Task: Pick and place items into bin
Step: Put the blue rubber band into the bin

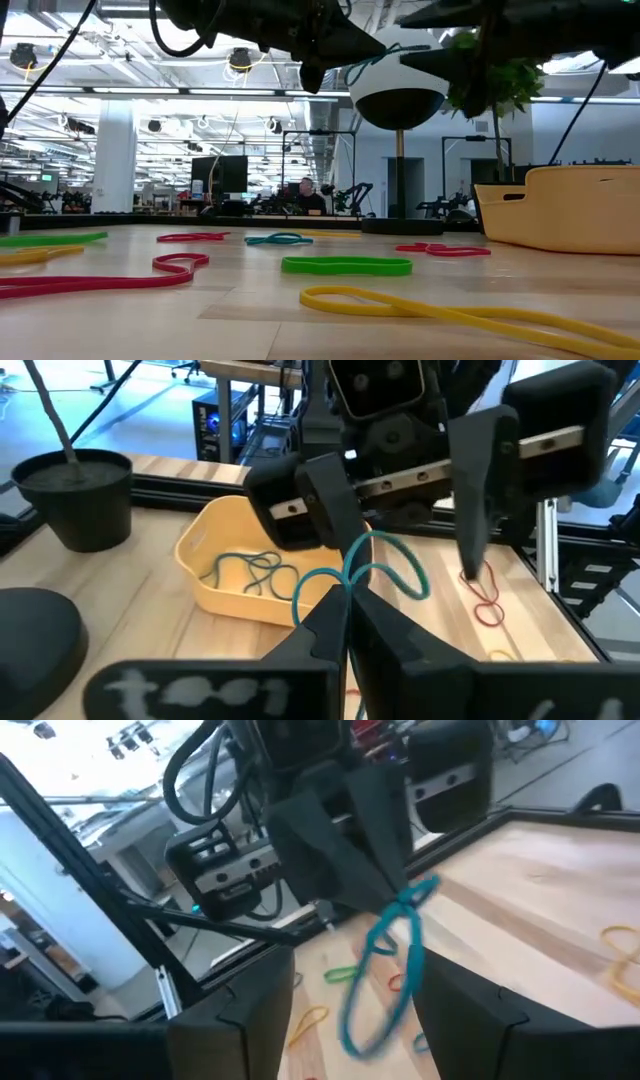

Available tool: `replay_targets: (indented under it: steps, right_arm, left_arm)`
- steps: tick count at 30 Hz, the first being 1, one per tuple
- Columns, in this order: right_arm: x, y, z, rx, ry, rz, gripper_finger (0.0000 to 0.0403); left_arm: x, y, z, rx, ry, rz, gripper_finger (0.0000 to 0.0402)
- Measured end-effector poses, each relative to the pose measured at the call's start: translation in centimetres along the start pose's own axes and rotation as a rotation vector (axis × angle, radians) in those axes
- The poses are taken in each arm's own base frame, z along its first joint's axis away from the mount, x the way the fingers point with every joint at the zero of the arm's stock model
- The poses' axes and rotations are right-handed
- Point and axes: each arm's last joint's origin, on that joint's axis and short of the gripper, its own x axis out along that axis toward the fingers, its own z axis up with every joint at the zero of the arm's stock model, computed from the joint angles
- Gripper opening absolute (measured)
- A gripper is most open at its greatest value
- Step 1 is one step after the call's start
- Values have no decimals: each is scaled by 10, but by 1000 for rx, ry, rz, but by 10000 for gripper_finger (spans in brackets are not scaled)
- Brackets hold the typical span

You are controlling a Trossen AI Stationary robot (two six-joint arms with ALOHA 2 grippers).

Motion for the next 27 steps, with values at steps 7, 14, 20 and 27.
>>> replay_targets:
  steps: [7,14,20,27]
  right_arm:
    - [19,-4,2,-46,17,-47,149]
    - [19,-9,2,-88,47,-80,14]
    - [18,-6,0,-112,61,-68,3]
    - [16,0,-3,-114,67,-41,1]
  left_arm:
    - [0,0,-2,-1,22,1,0]
    - [-1,0,-3,-15,37,4,0]
    - [-1,0,-5,-23,58,4,3]
    - [-1,-3,-5,-17,72,-87,34]
